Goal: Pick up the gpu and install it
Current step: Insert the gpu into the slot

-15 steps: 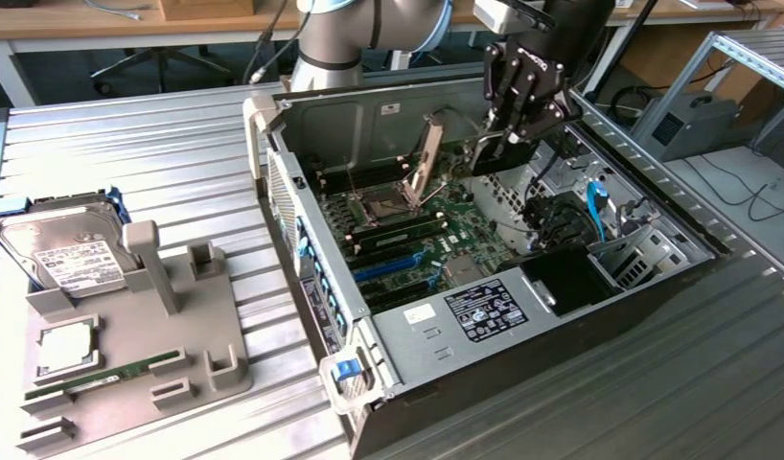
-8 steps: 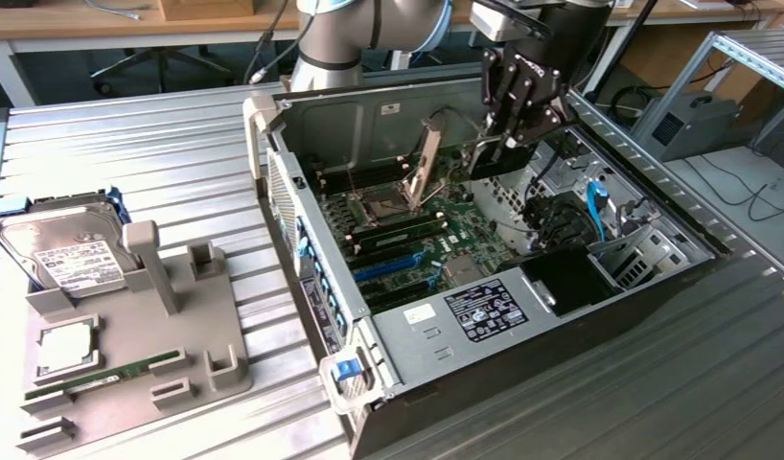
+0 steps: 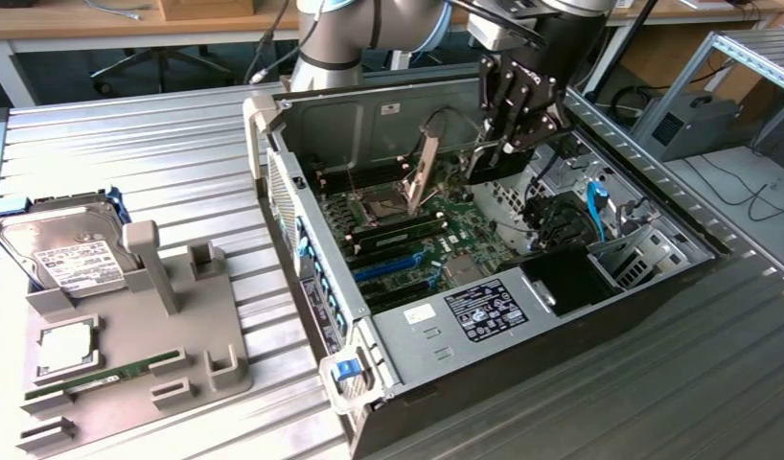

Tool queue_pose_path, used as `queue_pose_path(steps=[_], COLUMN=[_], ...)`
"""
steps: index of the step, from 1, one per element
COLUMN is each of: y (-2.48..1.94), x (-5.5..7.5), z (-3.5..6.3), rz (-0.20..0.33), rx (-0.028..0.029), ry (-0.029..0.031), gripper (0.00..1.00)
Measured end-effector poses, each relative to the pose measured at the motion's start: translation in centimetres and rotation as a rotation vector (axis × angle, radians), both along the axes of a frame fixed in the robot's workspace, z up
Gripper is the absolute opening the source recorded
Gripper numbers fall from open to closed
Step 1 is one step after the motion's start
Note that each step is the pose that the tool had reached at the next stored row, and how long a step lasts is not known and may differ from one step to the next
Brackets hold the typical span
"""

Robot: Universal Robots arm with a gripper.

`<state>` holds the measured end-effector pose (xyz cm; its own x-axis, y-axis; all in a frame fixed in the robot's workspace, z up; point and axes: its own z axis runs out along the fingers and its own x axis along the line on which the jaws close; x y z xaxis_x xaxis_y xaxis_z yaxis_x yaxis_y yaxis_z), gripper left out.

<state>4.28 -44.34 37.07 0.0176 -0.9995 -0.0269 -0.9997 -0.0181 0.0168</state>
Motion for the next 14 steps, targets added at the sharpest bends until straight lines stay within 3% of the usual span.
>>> queue_pose_path(steps=[14], y=[0.00], x=[0.0], z=[-1.50], rz=[0.000], rx=[0.0000], ry=[0.0000], gripper=[0.27])
